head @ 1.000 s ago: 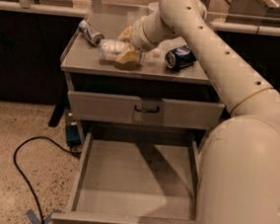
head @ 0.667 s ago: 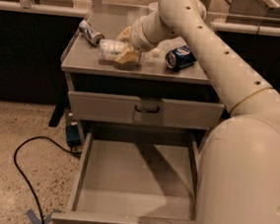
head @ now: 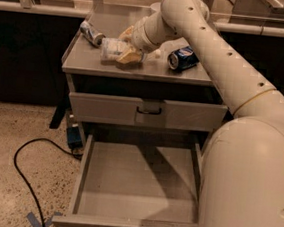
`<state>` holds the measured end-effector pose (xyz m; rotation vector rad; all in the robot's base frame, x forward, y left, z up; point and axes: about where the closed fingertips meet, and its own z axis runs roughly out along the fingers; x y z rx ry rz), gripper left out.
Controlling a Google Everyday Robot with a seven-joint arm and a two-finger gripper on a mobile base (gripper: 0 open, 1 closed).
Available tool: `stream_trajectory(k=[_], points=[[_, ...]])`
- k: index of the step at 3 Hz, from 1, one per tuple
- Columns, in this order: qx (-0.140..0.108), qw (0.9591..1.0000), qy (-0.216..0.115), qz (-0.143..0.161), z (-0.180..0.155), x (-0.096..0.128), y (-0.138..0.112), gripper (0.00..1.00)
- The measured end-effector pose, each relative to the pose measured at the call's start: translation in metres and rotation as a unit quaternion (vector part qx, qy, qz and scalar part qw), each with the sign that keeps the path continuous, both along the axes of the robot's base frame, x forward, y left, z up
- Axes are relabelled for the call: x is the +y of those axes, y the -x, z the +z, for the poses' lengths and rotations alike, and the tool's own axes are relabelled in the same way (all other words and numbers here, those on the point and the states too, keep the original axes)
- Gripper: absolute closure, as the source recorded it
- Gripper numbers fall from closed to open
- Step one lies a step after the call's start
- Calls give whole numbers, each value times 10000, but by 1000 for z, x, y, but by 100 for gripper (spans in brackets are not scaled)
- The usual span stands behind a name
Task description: Pick blue plastic bottle from middle drawer and place on counter
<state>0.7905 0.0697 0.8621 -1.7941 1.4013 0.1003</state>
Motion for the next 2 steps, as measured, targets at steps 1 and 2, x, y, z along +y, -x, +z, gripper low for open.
stream_trajectory(k=[1,2], points=[[0,10000,0,0,0,0,0,0],[1,10000,0,1,0,0,0,0]])
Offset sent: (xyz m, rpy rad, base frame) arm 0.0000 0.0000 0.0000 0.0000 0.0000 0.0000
